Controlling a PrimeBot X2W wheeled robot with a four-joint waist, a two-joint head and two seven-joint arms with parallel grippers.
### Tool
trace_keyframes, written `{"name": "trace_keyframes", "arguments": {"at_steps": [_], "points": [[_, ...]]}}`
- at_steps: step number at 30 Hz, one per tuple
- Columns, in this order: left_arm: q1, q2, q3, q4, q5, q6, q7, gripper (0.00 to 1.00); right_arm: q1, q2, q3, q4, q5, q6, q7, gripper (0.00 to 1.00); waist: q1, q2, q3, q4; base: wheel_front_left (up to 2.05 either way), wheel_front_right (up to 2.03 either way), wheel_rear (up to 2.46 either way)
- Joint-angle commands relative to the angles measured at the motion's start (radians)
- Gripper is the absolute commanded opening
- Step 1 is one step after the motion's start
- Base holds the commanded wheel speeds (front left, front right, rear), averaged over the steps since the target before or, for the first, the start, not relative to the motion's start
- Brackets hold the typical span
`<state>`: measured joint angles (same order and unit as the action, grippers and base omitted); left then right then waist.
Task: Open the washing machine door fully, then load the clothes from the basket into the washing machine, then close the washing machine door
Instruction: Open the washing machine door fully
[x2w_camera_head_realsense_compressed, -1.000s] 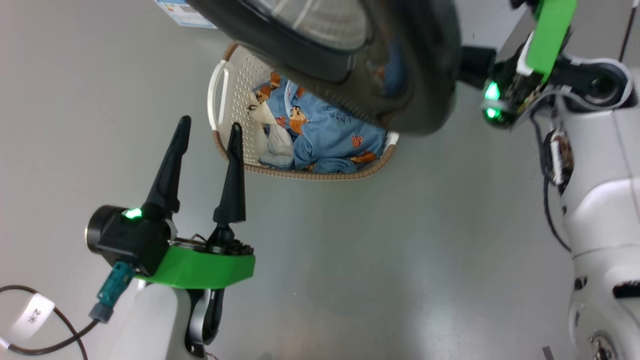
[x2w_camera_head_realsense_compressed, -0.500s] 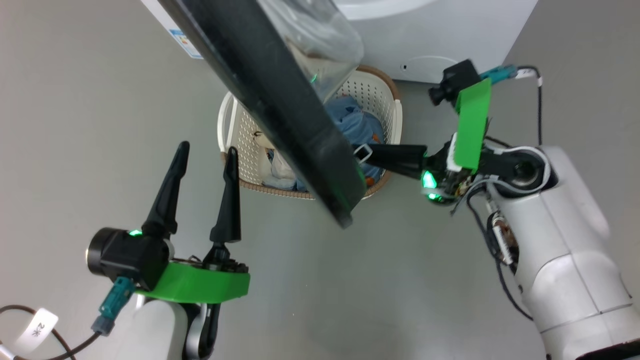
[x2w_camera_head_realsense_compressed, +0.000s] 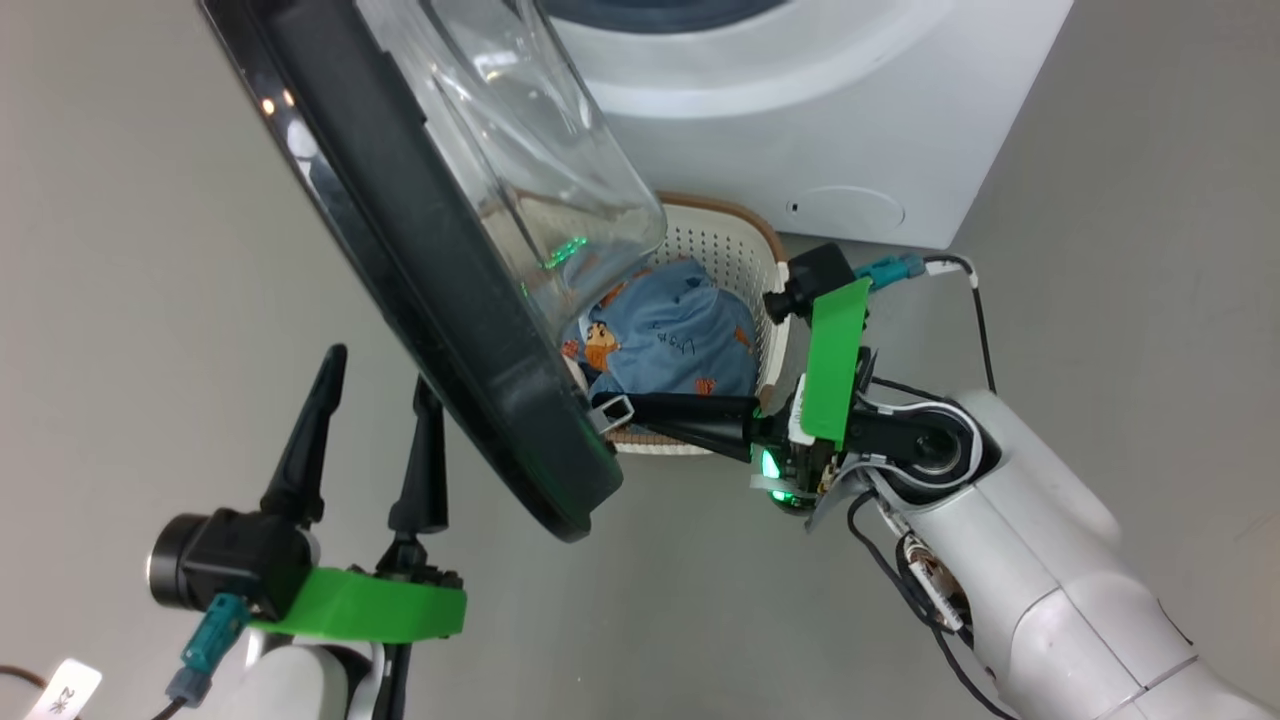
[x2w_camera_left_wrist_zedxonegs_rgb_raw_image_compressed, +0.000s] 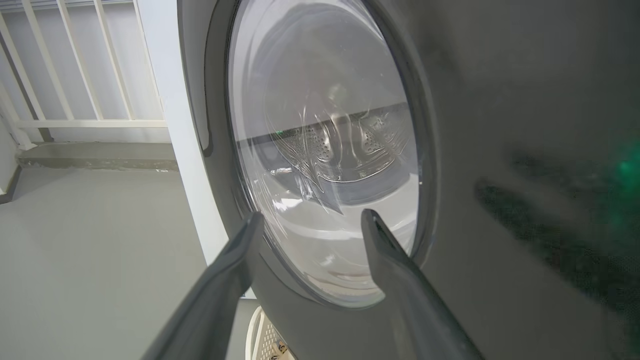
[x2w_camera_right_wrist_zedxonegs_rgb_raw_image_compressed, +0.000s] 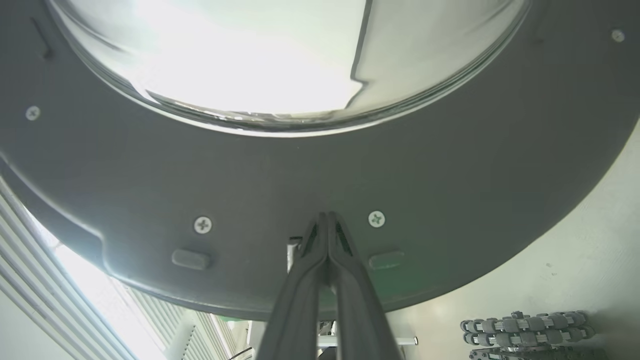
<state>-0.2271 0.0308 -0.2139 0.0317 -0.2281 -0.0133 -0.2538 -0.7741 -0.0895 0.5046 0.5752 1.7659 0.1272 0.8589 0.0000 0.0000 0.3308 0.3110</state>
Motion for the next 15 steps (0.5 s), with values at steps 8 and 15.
{"name": "trace_keyframes", "arguments": {"at_steps": [8,15], "points": [[0.045,0.019,0.108,-0.003,0.029,-0.026,-0.008,1.0,0.034,0.03,-0.018,-0.013,-0.001,0.003,-0.111,0.0,0.0,0.0,-0.066,-0.05,0.0,0.0,0.0],[0.084,0.019,0.158,0.008,0.046,-0.037,-0.008,1.0,0.094,0.022,-0.076,-0.029,0.009,0.003,-0.157,0.0,0.0,0.0,-0.11,-0.101,0.0,0.0,0.0]]}}
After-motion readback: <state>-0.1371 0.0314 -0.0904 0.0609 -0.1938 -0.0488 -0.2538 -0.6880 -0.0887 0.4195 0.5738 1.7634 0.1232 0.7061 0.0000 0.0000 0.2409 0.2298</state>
